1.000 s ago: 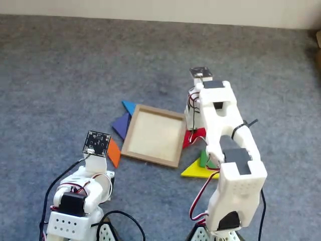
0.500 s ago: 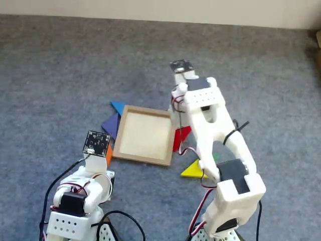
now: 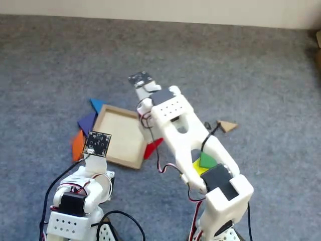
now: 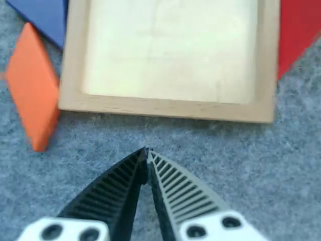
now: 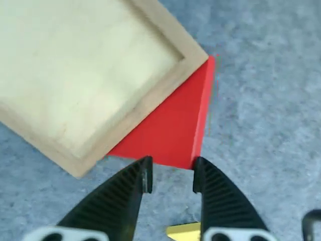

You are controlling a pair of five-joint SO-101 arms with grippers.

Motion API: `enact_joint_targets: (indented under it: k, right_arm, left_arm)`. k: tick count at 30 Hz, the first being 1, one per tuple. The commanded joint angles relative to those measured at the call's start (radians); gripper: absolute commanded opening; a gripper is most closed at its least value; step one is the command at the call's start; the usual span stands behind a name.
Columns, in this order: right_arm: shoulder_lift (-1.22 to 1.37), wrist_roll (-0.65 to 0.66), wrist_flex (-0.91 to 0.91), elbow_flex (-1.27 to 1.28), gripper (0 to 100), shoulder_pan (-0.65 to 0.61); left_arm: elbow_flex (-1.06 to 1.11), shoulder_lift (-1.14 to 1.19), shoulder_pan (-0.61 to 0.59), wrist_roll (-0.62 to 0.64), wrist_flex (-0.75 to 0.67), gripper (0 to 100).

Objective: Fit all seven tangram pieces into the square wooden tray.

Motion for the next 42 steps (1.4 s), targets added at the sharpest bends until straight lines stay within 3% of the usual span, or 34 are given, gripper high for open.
enact_joint_targets:
  k: [1, 5, 25, 30, 34, 42]
  right_arm:
    - [-0.054, 0.005, 0.004, -0.038, 12.7, -0.073]
    - [-0.056, 0.003, 0.008, -0.07, 12.7, -0.09]
    - [-0.139, 0.0, 0.43, -0.527, 12.6, -0.097]
    - [-0.344, -0.008, 0.377, -0.328, 12.6, -0.042]
    - [-0.495, -0.112, 0.245, -0.054, 13.5, -0.045]
    - [-0.564, -0.253, -0.081, 0.377, 37.2, -0.048]
  left_arm:
    - [0.019, -0.044, -0.01, -0.008, 0.006, 1]
    - [0.019, -0.044, -0.01, -0.008, 0.006, 1]
    - [0.019, -0.044, -0.01, -0.008, 0.006, 1]
    - [0.019, -0.044, -0.01, -0.008, 0.006, 1]
    - [0.019, -0.044, -0.01, -0.008, 0.006, 1]
    - [0.019, -0.044, -0.01, -0.008, 0.006, 1]
